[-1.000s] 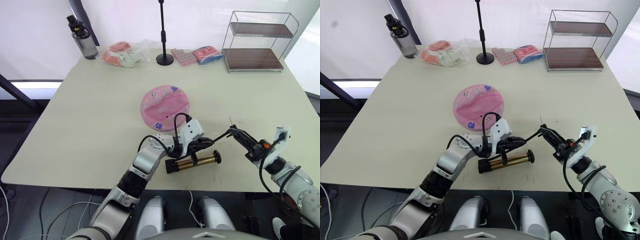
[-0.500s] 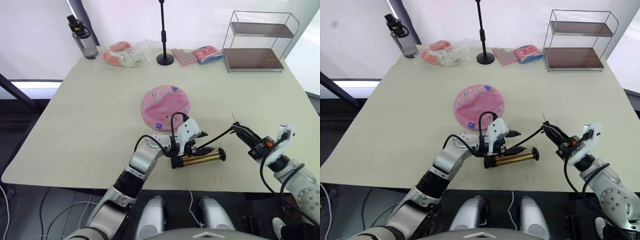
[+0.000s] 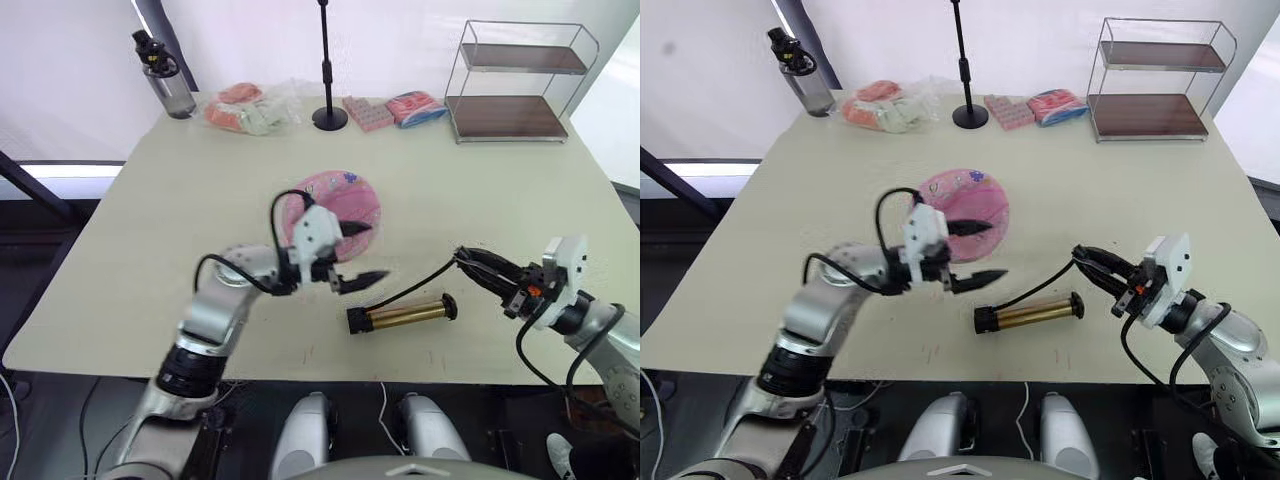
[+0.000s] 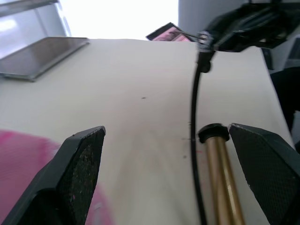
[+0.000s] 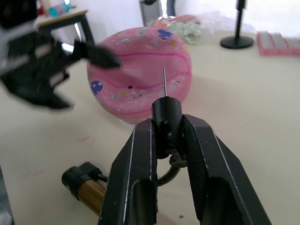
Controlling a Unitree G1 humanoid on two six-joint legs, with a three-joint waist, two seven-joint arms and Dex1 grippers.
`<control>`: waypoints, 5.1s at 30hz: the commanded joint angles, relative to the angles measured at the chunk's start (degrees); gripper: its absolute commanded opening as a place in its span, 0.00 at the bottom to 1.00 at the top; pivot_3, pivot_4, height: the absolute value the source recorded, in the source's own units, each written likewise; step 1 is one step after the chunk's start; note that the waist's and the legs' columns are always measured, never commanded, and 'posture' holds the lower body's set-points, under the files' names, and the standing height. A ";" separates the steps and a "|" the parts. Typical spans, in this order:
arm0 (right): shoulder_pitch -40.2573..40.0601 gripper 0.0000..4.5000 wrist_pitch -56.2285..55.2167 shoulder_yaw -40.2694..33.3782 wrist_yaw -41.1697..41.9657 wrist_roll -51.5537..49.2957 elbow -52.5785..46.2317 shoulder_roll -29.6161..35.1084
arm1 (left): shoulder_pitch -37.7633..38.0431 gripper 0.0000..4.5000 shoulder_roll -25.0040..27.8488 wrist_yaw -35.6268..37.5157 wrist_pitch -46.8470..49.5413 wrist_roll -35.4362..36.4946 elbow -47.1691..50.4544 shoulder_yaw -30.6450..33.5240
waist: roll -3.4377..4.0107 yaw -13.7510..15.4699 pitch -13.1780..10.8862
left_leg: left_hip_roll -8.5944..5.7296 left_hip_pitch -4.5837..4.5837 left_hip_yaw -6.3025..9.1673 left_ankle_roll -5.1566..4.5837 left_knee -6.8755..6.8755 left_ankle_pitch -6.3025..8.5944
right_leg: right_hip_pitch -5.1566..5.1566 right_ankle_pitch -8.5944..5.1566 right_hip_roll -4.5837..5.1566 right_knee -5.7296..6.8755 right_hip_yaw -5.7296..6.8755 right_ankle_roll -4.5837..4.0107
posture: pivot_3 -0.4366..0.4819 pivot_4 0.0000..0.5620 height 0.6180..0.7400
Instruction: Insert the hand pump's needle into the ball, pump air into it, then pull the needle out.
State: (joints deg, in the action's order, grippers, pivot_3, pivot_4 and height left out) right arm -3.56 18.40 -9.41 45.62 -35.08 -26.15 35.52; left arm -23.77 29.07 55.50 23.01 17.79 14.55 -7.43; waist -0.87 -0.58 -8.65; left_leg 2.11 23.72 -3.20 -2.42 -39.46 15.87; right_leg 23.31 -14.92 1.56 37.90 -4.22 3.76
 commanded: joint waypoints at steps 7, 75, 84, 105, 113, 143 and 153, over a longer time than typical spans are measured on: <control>3.03 0.07 -3.91 -0.96 5.42 3.03 -0.54 3.58 | -6.91 0.99 7.75 -2.11 1.88 3.94 -3.07 11.86 | -0.05 0.02 -0.03 | 0.00 -0.02 -0.28 -0.03 -0.04 0.02 | 0.13 0.02 0.01 0.06 -0.24 0.04 | 0.48 0.27 0.96; 8.62 0.07 -0.41 2.18 1.28 5.08 -3.15 0.98 | -14.45 0.50 6.48 -6.92 8.71 -5.01 -20.96 5.48 | -0.29 0.24 -0.16 | 0.06 0.14 -2.14 -0.85 -0.86 0.53 | 0.62 0.57 -0.02 0.02 -1.50 0.99 | 0.48 0.27 0.96; 13.36 0.07 10.46 5.31 -1.99 1.75 -5.29 1.67 | -11.54 0.00 2.59 -9.96 7.95 -4.63 -17.24 4.98 | -0.28 0.09 -0.15 | 0.06 0.14 -2.09 -0.85 -0.86 0.53 | 0.61 0.57 -0.01 0.02 -1.47 0.98 | 0.48 0.27 0.96; 45.94 0.07 42.83 23.39 -2.91 3.77 7.18 4.29 | -6.42 0.00 -2.45 -14.77 3.82 -8.76 -14.93 2.50 | -0.24 1.34 -0.11 | 0.00 0.15 -1.85 -0.87 -0.86 0.54 | 0.47 0.57 0.25 -0.03 -1.07 0.96 | 0.48 0.27 0.96; 54.91 0.07 46.46 29.57 -1.22 7.04 13.35 1.51 | -4.78 0.00 -3.88 -15.22 1.65 -10.94 -15.53 0.92 | -0.22 1.52 -0.09 | 0.00 0.17 -1.81 -0.87 -0.86 0.54 | 0.46 0.57 0.48 -0.03 -0.61 0.95 | 0.48 0.27 0.96; 67.39 0.07 45.65 41.80 6.07 20.29 31.56 -6.25 | -3.11 0.00 -4.15 -14.09 0.85 -11.48 -15.17 1.56 | -0.15 1.34 -0.05 | 0.00 0.16 -1.52 -0.87 -0.86 0.55 | 0.33 0.55 0.60 -0.03 -0.06 0.86 | 0.48 0.27 0.96; 67.52 0.07 46.04 41.30 6.15 21.68 32.61 -8.05 | -2.65 0.00 -3.98 -13.60 0.75 -11.22 -14.73 1.55 | -0.11 1.22 -0.01 | 0.00 0.14 -1.53 -0.87 -0.86 0.55 | 0.33 0.54 0.60 -0.03 -0.05 0.83 | 0.48 0.27 0.96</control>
State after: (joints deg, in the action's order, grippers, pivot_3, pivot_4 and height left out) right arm 62.41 64.82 32.84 52.11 -14.38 6.42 28.02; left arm -27.96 25.69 39.86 22.92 5.89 -0.39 -2.86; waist -0.98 0.64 -8.66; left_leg 2.12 23.86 -4.73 -3.29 -40.31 16.41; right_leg 23.65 -14.38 2.15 37.88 -4.27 4.59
